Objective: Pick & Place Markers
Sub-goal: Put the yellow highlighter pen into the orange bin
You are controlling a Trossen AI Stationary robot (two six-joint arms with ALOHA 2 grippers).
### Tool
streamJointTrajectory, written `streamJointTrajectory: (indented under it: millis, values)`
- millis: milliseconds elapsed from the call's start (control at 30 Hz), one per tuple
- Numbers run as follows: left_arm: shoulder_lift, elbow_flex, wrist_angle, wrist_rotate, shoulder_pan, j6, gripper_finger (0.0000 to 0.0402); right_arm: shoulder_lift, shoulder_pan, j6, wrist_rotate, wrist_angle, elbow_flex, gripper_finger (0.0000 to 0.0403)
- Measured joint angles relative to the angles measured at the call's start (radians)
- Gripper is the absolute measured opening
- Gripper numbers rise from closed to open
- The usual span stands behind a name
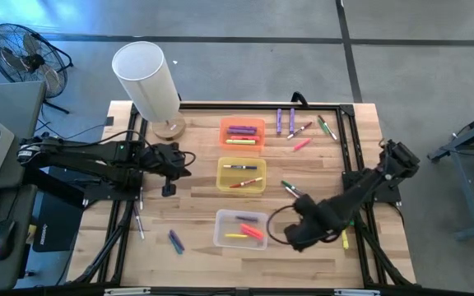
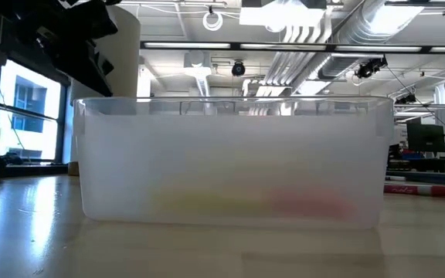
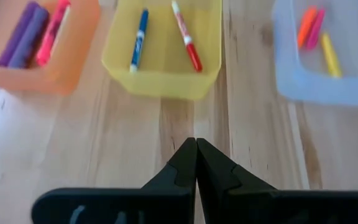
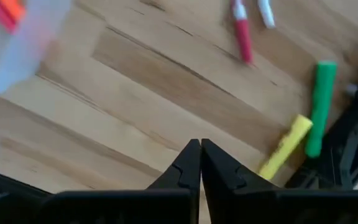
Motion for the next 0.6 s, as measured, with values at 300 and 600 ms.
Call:
streamJointTrajectory:
  millis: [300,600]
  values:
    - [0.0,0.0,0.073,-0.008,0.0,-0.048,0.0001,-0.212,0.14,0.324,-0.059,0.233,-0.377,0.0007]
    - [0.0,0.0,0.072,-0.023,0.0,-0.107,0.0001,-0.39,0.142,0.454,-0.238,0.372,-0.689,0.0055]
